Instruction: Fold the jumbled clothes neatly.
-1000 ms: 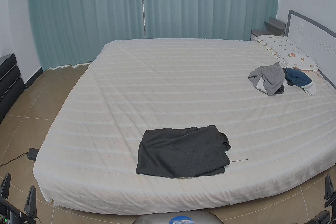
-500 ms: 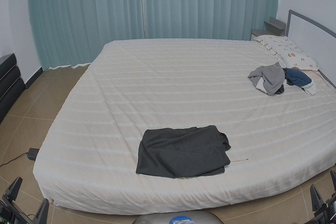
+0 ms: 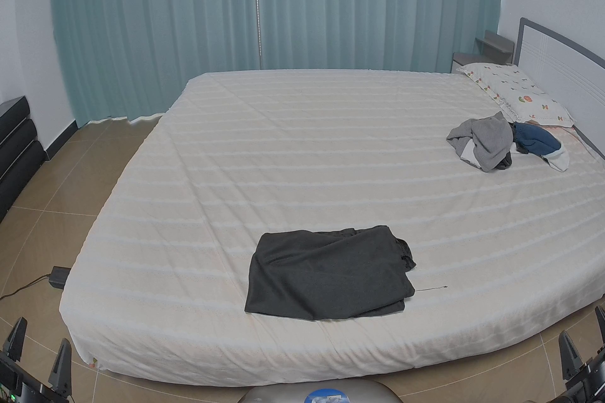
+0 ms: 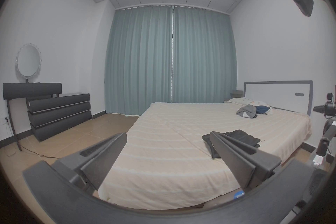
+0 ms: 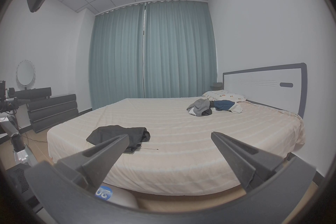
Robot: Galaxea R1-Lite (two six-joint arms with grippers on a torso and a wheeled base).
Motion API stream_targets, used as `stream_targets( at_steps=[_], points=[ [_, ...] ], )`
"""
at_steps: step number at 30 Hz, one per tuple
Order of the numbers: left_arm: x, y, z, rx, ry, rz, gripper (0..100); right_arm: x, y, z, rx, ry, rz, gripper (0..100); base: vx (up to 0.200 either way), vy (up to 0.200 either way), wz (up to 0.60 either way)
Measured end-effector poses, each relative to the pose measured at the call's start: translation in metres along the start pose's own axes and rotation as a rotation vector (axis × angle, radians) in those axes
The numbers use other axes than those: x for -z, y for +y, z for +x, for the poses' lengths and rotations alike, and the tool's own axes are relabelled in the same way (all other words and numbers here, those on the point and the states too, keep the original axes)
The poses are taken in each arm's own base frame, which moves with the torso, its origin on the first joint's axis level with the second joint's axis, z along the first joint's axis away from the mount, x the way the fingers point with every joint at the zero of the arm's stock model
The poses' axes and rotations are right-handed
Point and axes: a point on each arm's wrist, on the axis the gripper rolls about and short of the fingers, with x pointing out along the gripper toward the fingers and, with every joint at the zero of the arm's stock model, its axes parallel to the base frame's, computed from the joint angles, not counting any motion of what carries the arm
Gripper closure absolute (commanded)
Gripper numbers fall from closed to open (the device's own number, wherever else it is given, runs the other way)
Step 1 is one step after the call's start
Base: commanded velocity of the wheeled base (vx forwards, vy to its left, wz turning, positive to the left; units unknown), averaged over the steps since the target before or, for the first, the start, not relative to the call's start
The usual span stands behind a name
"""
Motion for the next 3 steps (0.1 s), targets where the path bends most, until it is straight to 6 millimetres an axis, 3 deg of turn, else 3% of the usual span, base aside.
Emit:
stream_targets(
  at_steps=[3],
  points=[
    [0.0013, -0.0011, 0.0, 0.049, 0.014, -0.006, 0, 0.0, 0.0, 0.0, 0.0, 0.0, -0.003, 0, 0.0, 0.0, 0.0]
  ],
)
